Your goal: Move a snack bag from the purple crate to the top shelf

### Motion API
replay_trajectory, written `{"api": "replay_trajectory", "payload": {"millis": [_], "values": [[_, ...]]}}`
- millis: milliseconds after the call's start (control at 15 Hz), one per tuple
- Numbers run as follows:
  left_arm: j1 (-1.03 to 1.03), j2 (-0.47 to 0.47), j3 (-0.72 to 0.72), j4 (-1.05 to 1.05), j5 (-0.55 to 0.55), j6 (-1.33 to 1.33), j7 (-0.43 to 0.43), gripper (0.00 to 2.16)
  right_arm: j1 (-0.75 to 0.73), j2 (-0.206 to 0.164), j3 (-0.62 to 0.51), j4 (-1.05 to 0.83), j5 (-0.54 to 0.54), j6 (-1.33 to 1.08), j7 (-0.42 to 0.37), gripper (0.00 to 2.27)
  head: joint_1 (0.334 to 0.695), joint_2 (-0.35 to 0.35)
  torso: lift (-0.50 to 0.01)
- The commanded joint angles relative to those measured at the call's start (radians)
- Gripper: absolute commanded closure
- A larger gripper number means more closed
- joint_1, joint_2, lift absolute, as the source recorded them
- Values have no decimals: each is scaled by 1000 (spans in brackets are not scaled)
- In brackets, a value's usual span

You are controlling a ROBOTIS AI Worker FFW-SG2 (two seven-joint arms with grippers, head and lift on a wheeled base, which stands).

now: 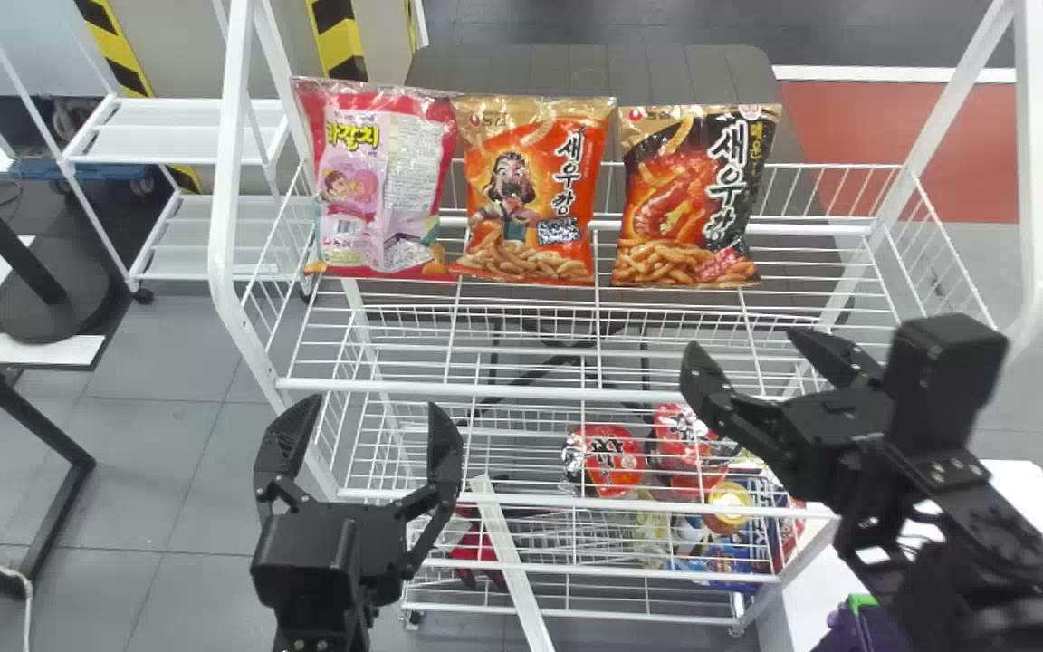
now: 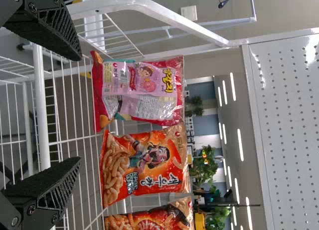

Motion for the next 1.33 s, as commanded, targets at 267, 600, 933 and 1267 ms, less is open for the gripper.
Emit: {"api": "replay_trajectory", "payload": {"millis": [267, 600, 933, 1267], "values": [[10, 4, 10, -27, 44, -1, -12, 100, 200, -3, -128, -8, -32, -341, 87, 110, 695, -29, 0], [61, 3, 54, -146, 112, 8, -19, 100, 262, -7, -196, -12, -81, -411, 145, 113, 695, -71, 0], [74, -6, 54, -165, 124, 20, -11, 103, 266, -10, -202, -41, -107, -399, 148, 130, 695, -74, 0], [76, -8, 54, -165, 112, 20, -3, 103, 260, -10, -194, -51, -105, -362, 146, 130, 695, -62, 0]]}}
